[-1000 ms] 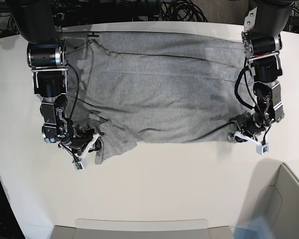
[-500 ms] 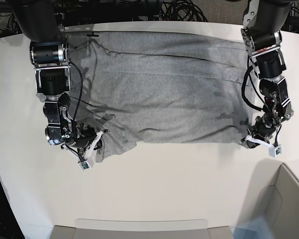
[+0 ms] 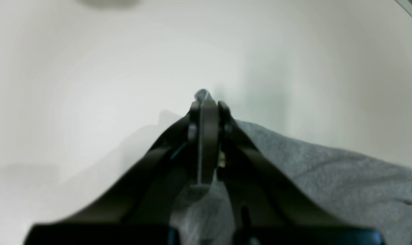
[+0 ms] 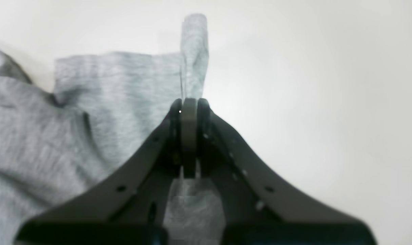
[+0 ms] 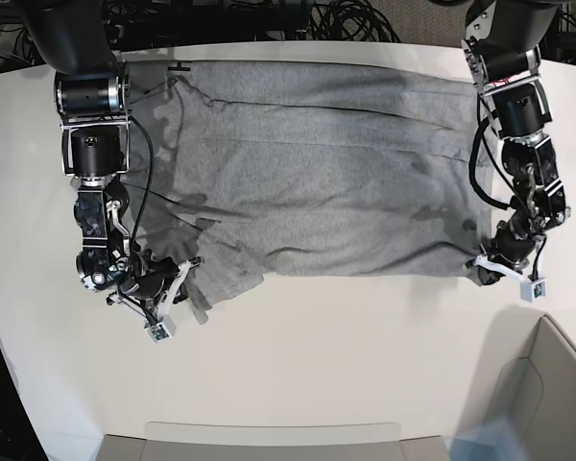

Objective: Fold the T-shirt properly
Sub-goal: 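Lift the hem with both grippers and fold it toward the collar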

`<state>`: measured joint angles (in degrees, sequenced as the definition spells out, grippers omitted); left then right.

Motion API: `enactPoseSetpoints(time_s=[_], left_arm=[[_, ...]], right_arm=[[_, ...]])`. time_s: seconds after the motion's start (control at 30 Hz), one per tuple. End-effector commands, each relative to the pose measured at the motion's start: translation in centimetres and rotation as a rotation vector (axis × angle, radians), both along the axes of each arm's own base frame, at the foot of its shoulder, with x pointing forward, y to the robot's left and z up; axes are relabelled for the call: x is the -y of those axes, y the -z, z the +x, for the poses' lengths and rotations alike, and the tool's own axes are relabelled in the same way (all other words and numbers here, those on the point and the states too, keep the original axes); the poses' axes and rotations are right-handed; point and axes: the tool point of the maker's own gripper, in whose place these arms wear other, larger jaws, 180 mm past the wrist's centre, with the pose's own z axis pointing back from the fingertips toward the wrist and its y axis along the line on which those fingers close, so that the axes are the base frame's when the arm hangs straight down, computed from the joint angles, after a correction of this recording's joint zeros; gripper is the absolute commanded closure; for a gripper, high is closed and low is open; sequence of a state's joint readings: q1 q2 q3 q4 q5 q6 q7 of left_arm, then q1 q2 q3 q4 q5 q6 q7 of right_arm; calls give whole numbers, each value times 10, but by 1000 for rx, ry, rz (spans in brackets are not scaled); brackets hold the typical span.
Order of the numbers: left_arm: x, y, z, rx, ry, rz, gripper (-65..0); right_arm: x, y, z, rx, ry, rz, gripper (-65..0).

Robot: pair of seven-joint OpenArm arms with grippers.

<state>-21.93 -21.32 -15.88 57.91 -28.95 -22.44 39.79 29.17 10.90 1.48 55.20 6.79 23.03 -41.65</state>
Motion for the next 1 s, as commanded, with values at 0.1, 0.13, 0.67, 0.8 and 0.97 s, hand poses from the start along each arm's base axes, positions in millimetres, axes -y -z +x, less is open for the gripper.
enactPoseSetpoints(time_s=[0.1, 0.13, 0.67, 0.8, 0.97], left_arm=[[-8, -22, 11, 61, -5, 11, 0], [-7, -17, 7, 50, -5, 9, 0], [-21, -25, -21, 80, -28, 59, 0], [-20, -29, -29, 56, -10, 77, 0], [-16, -30, -39, 36, 15, 95, 0]], right_arm=[[13, -41, 14, 102, 28, -4, 0], [16, -47, 13, 114, 40, 0, 0], [49, -72, -35, 108, 89, -128, 0], [57, -81, -45, 115, 97, -165, 0], [74, -90, -56, 130, 156, -164, 0]])
